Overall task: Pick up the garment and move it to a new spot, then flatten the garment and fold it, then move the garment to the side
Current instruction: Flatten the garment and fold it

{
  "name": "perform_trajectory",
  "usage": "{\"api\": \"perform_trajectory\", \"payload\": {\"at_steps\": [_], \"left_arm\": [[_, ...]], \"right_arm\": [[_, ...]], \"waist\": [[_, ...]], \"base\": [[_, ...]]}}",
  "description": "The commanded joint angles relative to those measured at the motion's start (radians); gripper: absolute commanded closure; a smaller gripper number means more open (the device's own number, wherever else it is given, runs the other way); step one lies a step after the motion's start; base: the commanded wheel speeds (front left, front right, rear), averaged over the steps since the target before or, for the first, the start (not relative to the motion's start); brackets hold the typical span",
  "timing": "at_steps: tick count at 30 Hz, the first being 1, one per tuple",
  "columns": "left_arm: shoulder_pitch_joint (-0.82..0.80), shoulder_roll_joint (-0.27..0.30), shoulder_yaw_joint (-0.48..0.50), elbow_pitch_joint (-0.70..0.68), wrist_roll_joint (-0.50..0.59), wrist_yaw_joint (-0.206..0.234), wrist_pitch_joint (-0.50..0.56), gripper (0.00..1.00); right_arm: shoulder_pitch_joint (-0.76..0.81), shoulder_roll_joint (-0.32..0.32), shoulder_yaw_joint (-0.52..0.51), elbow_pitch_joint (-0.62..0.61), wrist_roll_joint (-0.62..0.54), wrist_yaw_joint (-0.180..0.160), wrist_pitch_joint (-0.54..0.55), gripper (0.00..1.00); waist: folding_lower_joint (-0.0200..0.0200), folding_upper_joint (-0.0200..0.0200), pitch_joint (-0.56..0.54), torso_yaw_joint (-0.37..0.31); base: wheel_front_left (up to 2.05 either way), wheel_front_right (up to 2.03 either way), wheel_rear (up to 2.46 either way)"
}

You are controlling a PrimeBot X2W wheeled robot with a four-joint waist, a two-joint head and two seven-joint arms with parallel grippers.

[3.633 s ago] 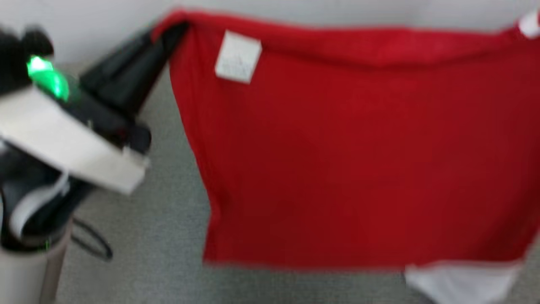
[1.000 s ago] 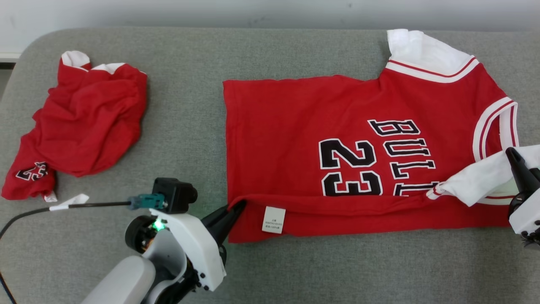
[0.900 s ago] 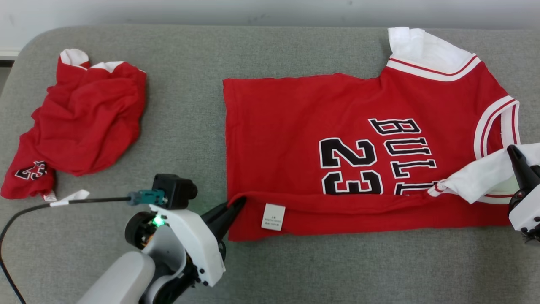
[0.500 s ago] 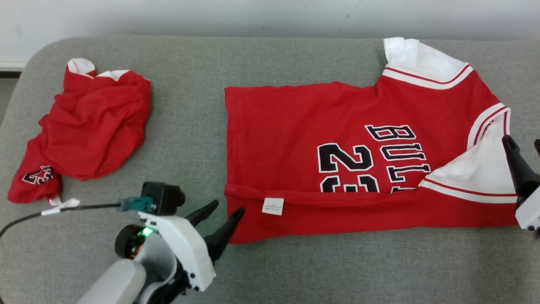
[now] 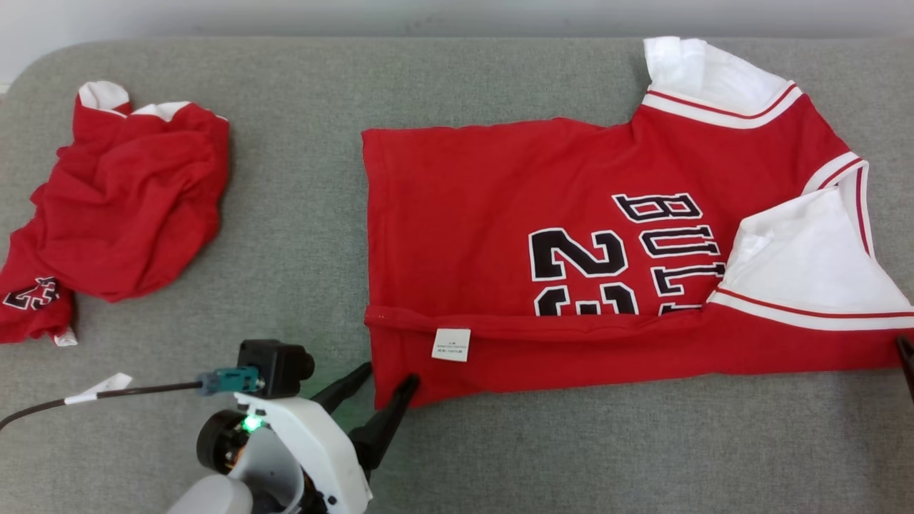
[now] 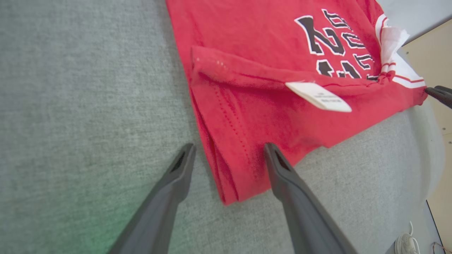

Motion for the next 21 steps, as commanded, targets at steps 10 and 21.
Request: {"api": "perform_trajectory", "payload": {"at_steps": [10,21], "left_arm": [[0.011,-0.016,-0.035,0.025,-0.018,-0.005,0.033,0.0],[-0.014,-0.053,-0.066,0.04,-0.043,-0.029,0.055,0.0]], "right_arm": [[-0.009,0.009,0.03,0.103,0.003,0.003,-0.038,0.0],[-0.07,0.012,0.078,0.181,0.03,0.002,-0.04,0.0]], "waist": [[0.0,-0.0001,0.022,0.002],[0.0,-0.0001,0.038,0.003]], "base": [[0.0,0.0,0.0],[0.0,0.0,0.0]]}}
